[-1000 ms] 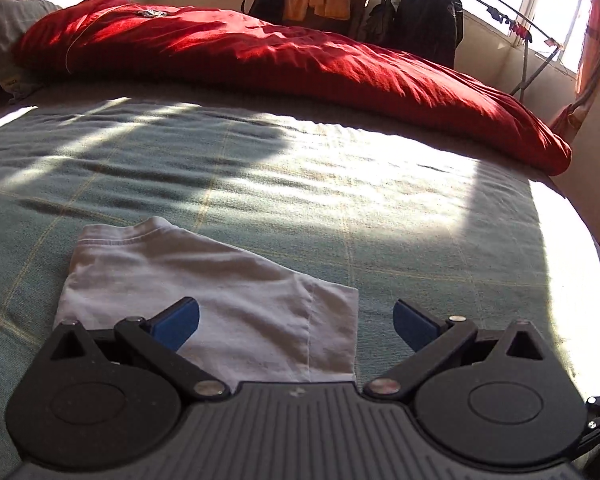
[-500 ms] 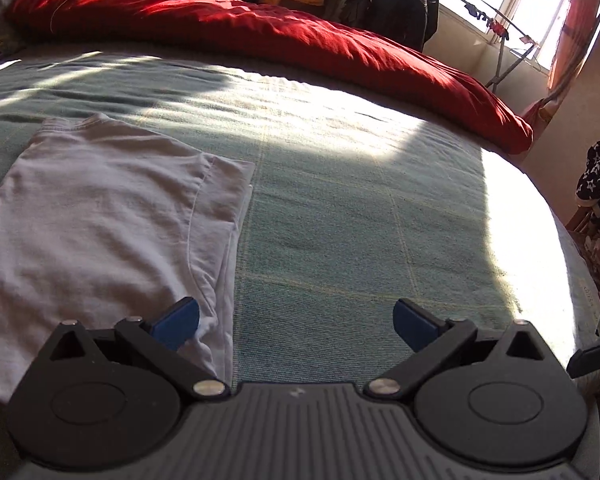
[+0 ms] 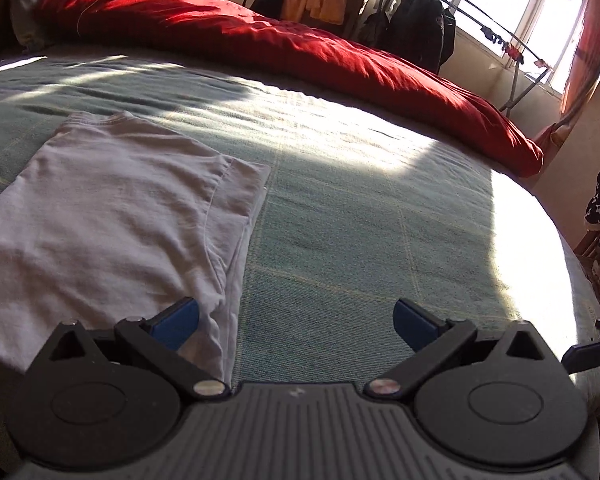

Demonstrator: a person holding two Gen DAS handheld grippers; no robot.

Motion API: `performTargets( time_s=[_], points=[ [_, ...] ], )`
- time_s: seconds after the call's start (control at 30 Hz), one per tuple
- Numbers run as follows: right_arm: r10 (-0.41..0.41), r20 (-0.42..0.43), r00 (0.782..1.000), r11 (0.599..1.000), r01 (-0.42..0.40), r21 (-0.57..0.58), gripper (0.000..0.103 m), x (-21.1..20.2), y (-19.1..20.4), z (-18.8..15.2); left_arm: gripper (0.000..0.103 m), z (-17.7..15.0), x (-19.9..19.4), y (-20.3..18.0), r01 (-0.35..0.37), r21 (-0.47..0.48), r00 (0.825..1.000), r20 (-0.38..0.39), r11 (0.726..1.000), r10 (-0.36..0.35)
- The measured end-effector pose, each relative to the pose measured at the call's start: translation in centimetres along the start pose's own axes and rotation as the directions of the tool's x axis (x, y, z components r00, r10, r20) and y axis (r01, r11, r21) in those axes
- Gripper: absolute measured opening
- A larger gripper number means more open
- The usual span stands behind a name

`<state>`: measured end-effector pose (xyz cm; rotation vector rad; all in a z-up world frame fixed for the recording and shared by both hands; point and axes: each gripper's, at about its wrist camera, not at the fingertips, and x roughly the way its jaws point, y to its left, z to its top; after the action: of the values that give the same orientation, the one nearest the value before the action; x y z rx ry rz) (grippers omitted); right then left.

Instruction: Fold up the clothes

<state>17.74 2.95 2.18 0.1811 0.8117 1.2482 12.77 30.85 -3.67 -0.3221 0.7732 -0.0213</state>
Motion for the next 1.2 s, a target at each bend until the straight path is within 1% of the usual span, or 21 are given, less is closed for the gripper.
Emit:
performTargets(
  time_s=[0.07,0.13,0.23,0.33,0.4,0.47,0.5,0.53,0.6,0.67,0.77,0.83,0.87,0.93,1.03,1.13,1.2],
  points=[
    [0.004,0.002,1.0,1.0,-0.004,0.006,0.103,0.0,-0.1,-0.1,0.103,-0.8,0.4,0.0,-0.003,-0.003,0.999,-0.034,1.0,0.003],
    [0.003,-0.002,1.0,1.0,-0.003,-0.001,0.103,0.0,0.1,-0.2,0.102,-1.7,1.2,0.0,-0.037,-0.011,0.997,-0.072,0.999,0.036],
    [-0.013,-0.006,1.0,0.999,0.013,-0.031,0.103,-0.3,0.8,-0.5,0.102,-2.7,0.4,-1.3,-0.111,0.032,0.993,-0.035,0.993,0.112],
    [-0.039,0.0,0.999,0.998,0.039,-0.057,0.103,-0.7,1.4,-0.7,0.103,-3.1,-1.5,-2.3,-0.134,0.037,0.991,0.015,0.99,0.133],
    [-0.049,0.005,0.999,0.997,0.049,-0.065,0.103,-1.0,1.6,-0.7,0.103,-3.4,-3.0,-3.0,-0.172,0.05,0.984,0.059,0.984,0.169],
    [-0.06,0.01,0.998,0.996,0.06,-0.071,0.103,-1.3,1.9,-0.8,0.103,-3.8,-4.7,-4.0,-0.246,0.075,0.963,0.131,0.966,0.235],
    [-0.08,0.011,0.997,0.994,0.081,-0.077,0.103,-1.3,2.1,-0.9,0.103,-4.1,-5.5,-4.5,-0.291,0.086,0.947,0.168,0.953,0.274],
    [-0.1,0.012,0.995,0.992,0.101,-0.082,0.103,-1.4,2.3,-1.0,0.103,-4.5,-6.4,-5.1,-0.338,0.095,0.927,0.206,0.936,0.313],
    [-0.155,0.015,0.988,0.982,0.156,-0.106,0.103,-1.5,2.7,-1.4,0.103,-5.2,-7.9,-6.0,-0.422,0.097,0.886,0.254,0.901,0.387],
    [-0.225,0.012,0.974,0.965,0.224,-0.134,0.103,-1.4,3.3,-1.8,0.103,-5.9,-9.0,-6.7,-0.47,0.093,0.858,0.281,0.878,0.43],
    [-0.317,-0.005,0.948,0.938,0.313,-0.152,0.103,-0.9,3.8,-2.3,0.103,-7.1,-10.7,-7.5,-0.506,0.079,0.834,0.3,0.859,0.464],
    [-0.36,-0.009,0.933,0.919,0.353,-0.174,0.103,-0.6,4.3,-2.7,0.103,-7.9,-12.0,-8.1,-0.539,0.049,0.805,0.325,0.841,0.497],
    [-0.382,-0.007,0.924,0.908,0.374,-0.19,0.103,-0.4,4.6,-2.9,0.103,-8.3,-12.6,-8.4,-0.548,0.033,0.795,0.331,0.836,0.508],
    [-0.415,0.006,0.91,0.885,0.405,-0.229,0.103,-0.3,5.5,-3.4,0.103,-8.6,-13.6,-8.6,-0.541,0.008,0.796,0.328,0.841,0.509],
    [-0.429,0.018,0.903,0.87,0.419,-0.258,0.103,-0.4,6.8,-4.1,0.103,-9.2,-15.0,-8.4,-0.487,-0.05,0.83,0.284,0.872,0.48],
    [-0.44,0.017,0.898,0.866,0.429,-0.258,0.103,-0.4,7.7,-4.7,0.103,-9.8,-15.9,-8.0,-0.414,-0.117,0.876,0.217,0.903,0.43],
    [-0.458,0.015,0.889,0.857,0.447,-0.256,0.103,-0.5,8.2,-5.2,0.103,-10.7,-16.4,-7.9,-0.371,-0.149,0.896,0.201,0.917,0.395]
  ],
)
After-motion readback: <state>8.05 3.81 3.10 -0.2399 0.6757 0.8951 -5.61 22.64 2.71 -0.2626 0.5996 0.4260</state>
